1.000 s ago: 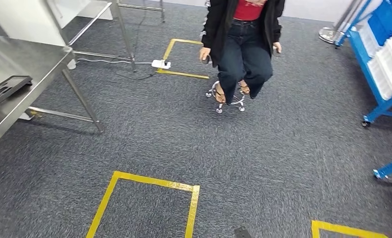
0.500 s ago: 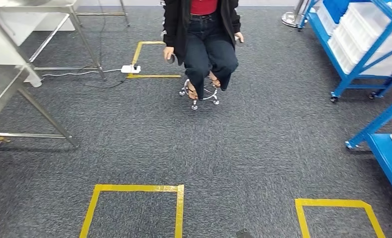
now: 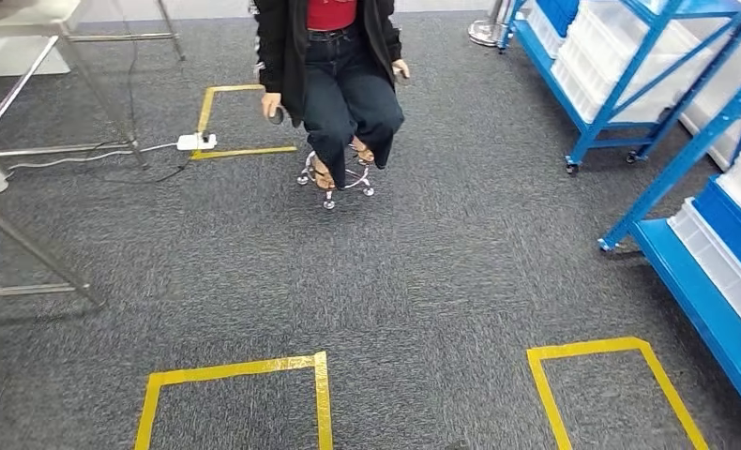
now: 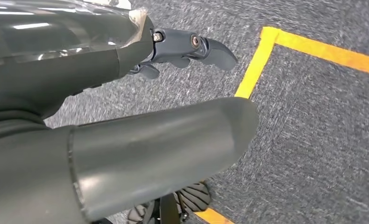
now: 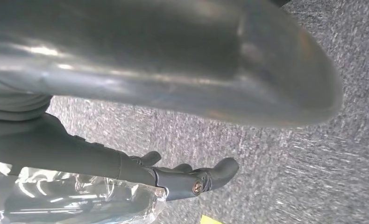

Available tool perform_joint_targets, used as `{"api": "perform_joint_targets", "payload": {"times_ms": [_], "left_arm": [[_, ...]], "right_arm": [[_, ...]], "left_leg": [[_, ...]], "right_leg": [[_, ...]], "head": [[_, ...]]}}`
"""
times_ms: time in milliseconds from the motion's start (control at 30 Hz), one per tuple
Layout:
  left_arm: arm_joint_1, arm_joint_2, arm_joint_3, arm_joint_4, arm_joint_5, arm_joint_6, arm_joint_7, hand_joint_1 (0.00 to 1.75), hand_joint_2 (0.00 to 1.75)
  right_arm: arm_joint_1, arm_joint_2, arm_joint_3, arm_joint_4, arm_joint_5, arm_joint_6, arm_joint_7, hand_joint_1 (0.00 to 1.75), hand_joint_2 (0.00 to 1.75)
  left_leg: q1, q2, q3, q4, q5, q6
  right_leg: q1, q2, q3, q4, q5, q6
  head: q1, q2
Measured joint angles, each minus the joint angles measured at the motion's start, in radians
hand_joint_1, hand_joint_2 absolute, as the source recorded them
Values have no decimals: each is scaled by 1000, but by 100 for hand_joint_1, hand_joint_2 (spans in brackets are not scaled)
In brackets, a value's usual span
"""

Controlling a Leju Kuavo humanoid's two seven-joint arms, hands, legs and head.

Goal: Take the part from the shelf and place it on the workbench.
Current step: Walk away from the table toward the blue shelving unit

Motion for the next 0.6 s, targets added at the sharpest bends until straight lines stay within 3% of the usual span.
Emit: {"api": "perform_joint_targets", "payload": {"times_ms": [33, 67, 100, 167, 200, 267, 333, 367, 433, 467, 533, 567, 600], "left_arm": [[0, 0, 0, 0, 0, 0, 0, 0, 0], [0, 0, 0, 0, 0, 0, 0, 0, 0], [0, 0, 0, 0, 0, 1, 1, 0, 0], [-1, -2, 0, 0, 0, 2, 0, 0, 0], [-1, -2, 1, 0, 0, 4, 0, 0, 0], [-1, -3, 2, 0, 0, 7, 0, 0, 0], [-3, -3, 3, -1, -1, 9, -1, 0, 0], [-4, -3, 4, -1, -1, 9, -2, 0, 0], [-4, -2, 4, -2, -3, 8, -4, 0, 0], [-3, -1, 5, -2, -3, 7, -5, 0, 0], [0, 0, 7, -2, -4, 6, -7, 0, 0], [2, 1, 7, -2, -4, 6, -7, 0, 0], [2, 2, 8, -2, -4, 6, -9, 0, 0]], "right_arm": [[1, 0, 0, 0, 1, 0, 0, 0, 0], [2, 0, 0, 0, 3, 0, 1, 0, 0], [4, 0, 0, 0, 4, 0, 1, 0, 0], [2, -1, 0, 0, 8, -2, 3, 0, 0], [0, -1, 0, 0, 10, -3, 5, 0, 0], [-4, 0, 0, 0, 15, -5, 7, 0, 0], [-4, -1, 0, 0, 20, -9, 9, 0, 0], [-3, -1, 0, 0, 21, -11, 10, 0, 0], [-4, -1, -1, 0, 22, -16, 11, 0, 0], [-4, 1, -1, 0, 22, -19, 11, 0, 0], [-4, 3, -2, 0, 22, -21, 11, 0, 0], [-2, 4, -2, 0, 22, -22, 11, 0, 0], [-2, 5, -4, 0, 22, -23, 11, 0, 0]], "left_leg": [[-1, 12, -1, 0, 0, 0], [-2, 23, -1, 0, 0, 0], [-2, 34, -1, 0, -1, -1], [-3, 53, 3, 1, -4, -6], [-4, 62, 5, 1, -7, -11], [-8, 77, 11, 1, -12, -24], [-5, 91, 18, -2, -15, -38], [-1, 83, 20, 2, -22, -44], [4, 38, -2, 62, -68, -52], [6, 10, -28, 121, -103, -54], [6, -14, -90, 248, -157, -53], [6, -17, -107, 277, -158, -53], [7, -19, -107, 268, -138, -51]], "right_leg": [[-1, -6, -21, 49, -16, 3], [-3, -9, -25, 63, -17, 10], [-6, -15, -7, 35, -4, 19], [-11, -46, 73, -108, 44, 33], [-9, -65, 109, -172, 64, 34], [-2, -83, 135, -227, 81, 22], [0, -64, 134, -230, 86, 5], [-3, -54, 135, -233, 88, -2], [-12, -35, 143, -240, 95, -19], [-11, -26, 141, -240, 96, -23], [-7, -4, 141, -240, 97, -28], [-4, 8, 141, -239, 97, -28], [-3, 20, 142, -238, 97, -28]], "head": [[0, 0], [0, 0], [0, 0], [1, 0], [1, 0], [-1, 0], [-2, 0], [-2, 0], [-5, 0], [-6, 0], [-7, 0], [-7, 0], [-7, 0]]}}
